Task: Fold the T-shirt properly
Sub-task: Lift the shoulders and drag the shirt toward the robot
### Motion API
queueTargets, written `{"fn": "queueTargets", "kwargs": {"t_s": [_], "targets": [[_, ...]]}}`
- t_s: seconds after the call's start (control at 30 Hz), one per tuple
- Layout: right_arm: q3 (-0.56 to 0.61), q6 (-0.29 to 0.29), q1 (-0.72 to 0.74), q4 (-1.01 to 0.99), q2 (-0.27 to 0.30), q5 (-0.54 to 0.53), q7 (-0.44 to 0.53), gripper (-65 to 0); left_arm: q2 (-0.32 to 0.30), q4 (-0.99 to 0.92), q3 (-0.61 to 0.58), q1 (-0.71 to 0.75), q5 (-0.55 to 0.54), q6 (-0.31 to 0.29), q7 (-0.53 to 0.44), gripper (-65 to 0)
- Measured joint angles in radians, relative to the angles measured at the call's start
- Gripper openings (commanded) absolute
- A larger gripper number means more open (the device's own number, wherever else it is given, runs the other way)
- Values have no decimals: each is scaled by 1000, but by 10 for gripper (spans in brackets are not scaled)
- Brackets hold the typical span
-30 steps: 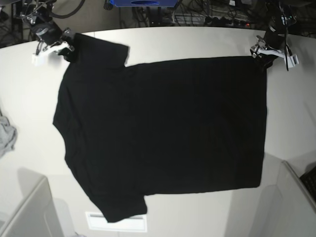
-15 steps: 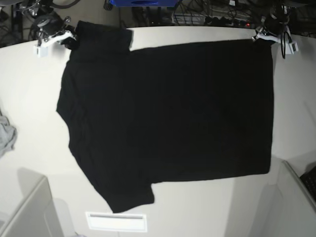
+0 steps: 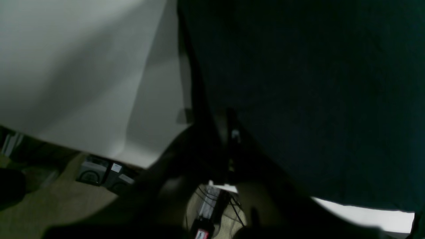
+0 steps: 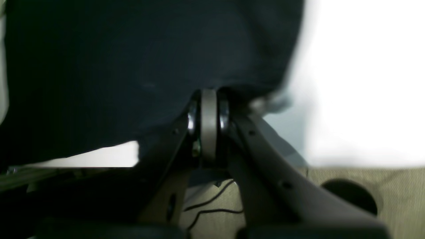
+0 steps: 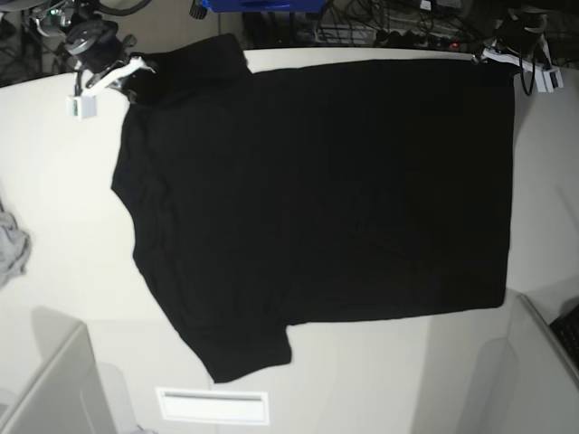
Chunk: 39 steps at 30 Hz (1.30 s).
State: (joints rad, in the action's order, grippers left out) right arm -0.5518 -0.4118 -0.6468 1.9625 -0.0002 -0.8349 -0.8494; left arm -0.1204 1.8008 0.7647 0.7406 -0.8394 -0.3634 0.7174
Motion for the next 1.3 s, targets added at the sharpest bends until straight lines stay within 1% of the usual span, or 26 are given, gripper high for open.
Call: {"fn": "queueTargets", "kwargs": {"t_s": [0.07, 0.13, 0.2, 0.27, 0.33, 0.4, 0.43, 0.53, 0.7, 0.77, 1.03, 1.17, 1.23, 1.27, 1.3], "targets": [[21, 0, 24, 8, 0, -2, -14, -650, 4, 7, 13, -35, 3, 1, 106, -650], [29, 1, 51, 8, 0, -3, -12, -650, 13, 20, 32, -78, -7, -2, 181, -650], [28, 1, 75, 8, 0, 3, -28, -650, 24, 33, 74, -119, -6, -3, 241, -650], [23, 4, 119, 7, 0, 5, -76, -650, 41, 42, 124, -155, -3, 0, 281, -650], [21, 4, 158, 8, 0, 3, -91, -650, 45, 44, 149, -177, 0, 0, 340, -650], [21, 10, 203, 5, 0, 6, -132, -650, 47, 44, 167, -201, 1, 0, 366, -650], [21, 26, 230, 3, 0, 9, -146, -650, 47, 44, 176, -214, 1, 0, 375, -650], [24, 76, 299, -23, 0, 5, -146, -650, 45, 44, 192, -231, 0, -1, 374, -650], [27, 109, 383, -101, 2, 9, -151, -650, 48, 40, 193, -252, 0, 2, 375, -650], [28, 117, 426, -147, 3, 10, -179, -650, 58, 33, 197, -276, 6, 74, 375, -650], [29, 117, 543, -311, 6, 16, -192, -650, 62, -59, 197, -366, 5, 87, 372, -650], [29, 117, 580, -333, 5, 16, -192, -650, 63, -72, 197, -389, 5, 87, 373, -650], [28, 117, 597, -333, 6, 16, -192, -650, 62, -72, 197, -400, 4, 138, 373, -650], [28, 130, 609, -333, 6, 16, -192, -650, 62, -72, 197, -406, 5, 158, 374, -650], [29, 159, 621, -333, 6, 15, -192, -650, 63, -72, 197, -411, 4, 158, 374, -650]]}}
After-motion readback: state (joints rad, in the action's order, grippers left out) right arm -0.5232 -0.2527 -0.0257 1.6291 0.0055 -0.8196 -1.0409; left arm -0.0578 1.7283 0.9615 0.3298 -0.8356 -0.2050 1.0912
